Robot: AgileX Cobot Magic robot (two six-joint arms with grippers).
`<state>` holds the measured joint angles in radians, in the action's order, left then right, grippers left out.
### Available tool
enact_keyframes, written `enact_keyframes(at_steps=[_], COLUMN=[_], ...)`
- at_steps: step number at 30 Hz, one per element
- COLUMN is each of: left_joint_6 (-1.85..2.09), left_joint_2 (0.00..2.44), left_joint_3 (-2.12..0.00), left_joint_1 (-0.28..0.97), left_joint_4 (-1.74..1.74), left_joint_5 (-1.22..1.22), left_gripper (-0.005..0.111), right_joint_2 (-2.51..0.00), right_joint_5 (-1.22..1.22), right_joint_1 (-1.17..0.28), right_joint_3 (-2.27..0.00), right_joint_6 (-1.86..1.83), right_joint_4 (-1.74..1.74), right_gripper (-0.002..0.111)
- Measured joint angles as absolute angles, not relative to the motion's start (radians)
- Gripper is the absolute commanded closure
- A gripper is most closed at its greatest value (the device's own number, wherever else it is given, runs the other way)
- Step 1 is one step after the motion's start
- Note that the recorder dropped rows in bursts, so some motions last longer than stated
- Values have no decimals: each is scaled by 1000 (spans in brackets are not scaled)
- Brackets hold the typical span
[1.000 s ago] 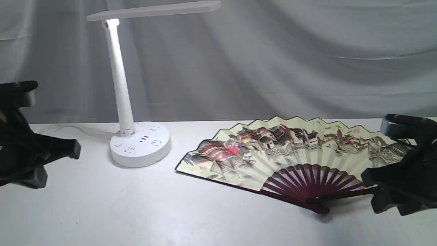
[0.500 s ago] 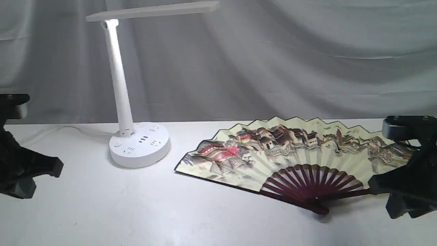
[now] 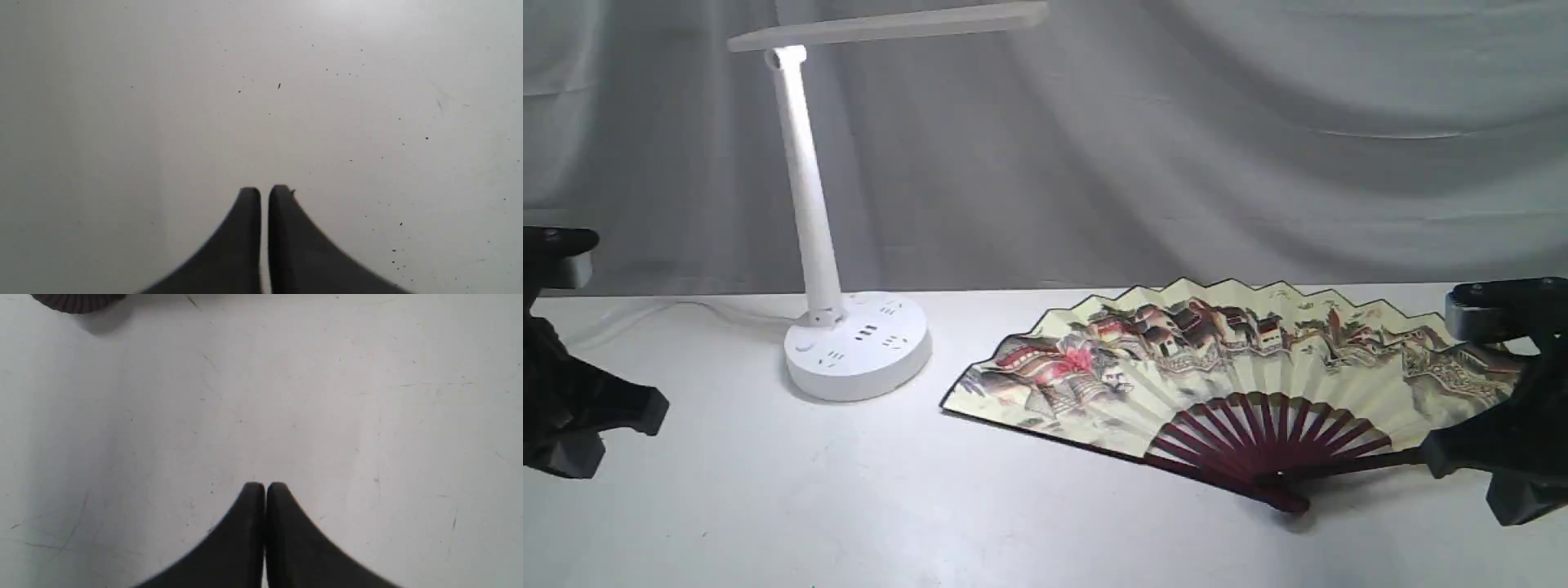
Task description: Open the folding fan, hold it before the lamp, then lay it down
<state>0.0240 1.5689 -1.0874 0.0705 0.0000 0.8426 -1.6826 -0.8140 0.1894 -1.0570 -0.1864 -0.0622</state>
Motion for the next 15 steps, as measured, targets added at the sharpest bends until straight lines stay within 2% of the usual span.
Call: enact_keyframes(at_steps=[15], left_joint_6=[28], left_joint_2=[1569], left_joint_3=[-1087], left_joint_1=[71], left_joint_4=[-11], left_joint_5=[843], left_gripper=[107], right_joint_2=[-1681], right_joint_5=[-827], right_joint_1=[189], right_joint_3=[-1057], right_joint_6=[-53], right_joint_4=[34], right_gripper=[108])
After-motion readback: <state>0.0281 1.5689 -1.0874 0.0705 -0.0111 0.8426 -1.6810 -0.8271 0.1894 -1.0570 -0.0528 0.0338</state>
